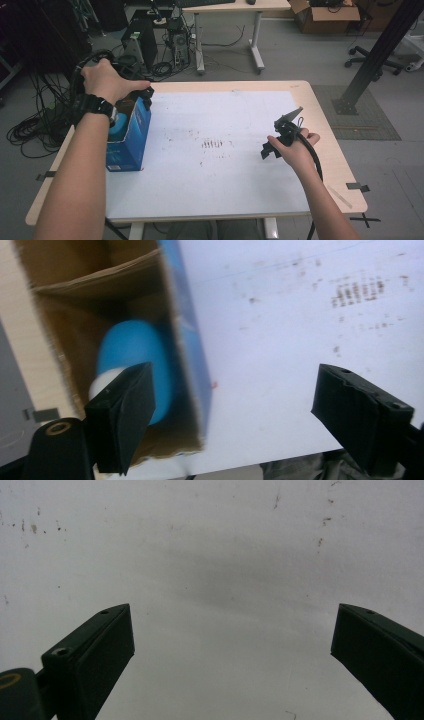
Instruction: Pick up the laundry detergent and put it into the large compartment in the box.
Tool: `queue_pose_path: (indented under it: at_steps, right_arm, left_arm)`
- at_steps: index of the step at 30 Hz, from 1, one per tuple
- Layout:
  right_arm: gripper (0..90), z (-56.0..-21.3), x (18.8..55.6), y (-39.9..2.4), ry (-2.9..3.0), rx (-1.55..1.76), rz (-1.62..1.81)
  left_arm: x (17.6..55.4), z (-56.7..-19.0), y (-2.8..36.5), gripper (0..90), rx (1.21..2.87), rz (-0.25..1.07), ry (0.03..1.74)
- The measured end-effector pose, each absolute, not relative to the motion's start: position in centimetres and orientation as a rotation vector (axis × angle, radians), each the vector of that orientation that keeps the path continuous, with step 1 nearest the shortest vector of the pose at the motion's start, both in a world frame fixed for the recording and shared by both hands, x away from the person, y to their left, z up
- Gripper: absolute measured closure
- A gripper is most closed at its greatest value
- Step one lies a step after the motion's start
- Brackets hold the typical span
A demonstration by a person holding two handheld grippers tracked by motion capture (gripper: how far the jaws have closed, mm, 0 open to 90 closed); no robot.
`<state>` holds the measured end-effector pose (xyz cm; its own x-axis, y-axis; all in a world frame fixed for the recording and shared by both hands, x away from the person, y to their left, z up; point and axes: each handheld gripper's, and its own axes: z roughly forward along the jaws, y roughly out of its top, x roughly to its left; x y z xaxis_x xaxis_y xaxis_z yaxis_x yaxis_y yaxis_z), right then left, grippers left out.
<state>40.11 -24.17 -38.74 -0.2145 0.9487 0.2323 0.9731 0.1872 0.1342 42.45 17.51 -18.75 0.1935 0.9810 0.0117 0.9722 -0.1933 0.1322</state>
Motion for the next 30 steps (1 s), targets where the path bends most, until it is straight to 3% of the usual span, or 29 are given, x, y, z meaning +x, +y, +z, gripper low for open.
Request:
queue_pose_path:
  at_steps: [14, 30]
  right_arm:
    - [3.9, -38.5, 39.5, -24.8, -2.338, -1.906, -0.406]
    - [3.9, -38.8, 38.9, -25.9, -2.325, -1.922, -0.423]
  left_arm:
    - [42.3, -19.9, 11.0, 12.9, 2.449, 0.091, 1.786]
    - [42.0, -21.1, 8.2, 4.7, 2.48, 0.069, 1.749]
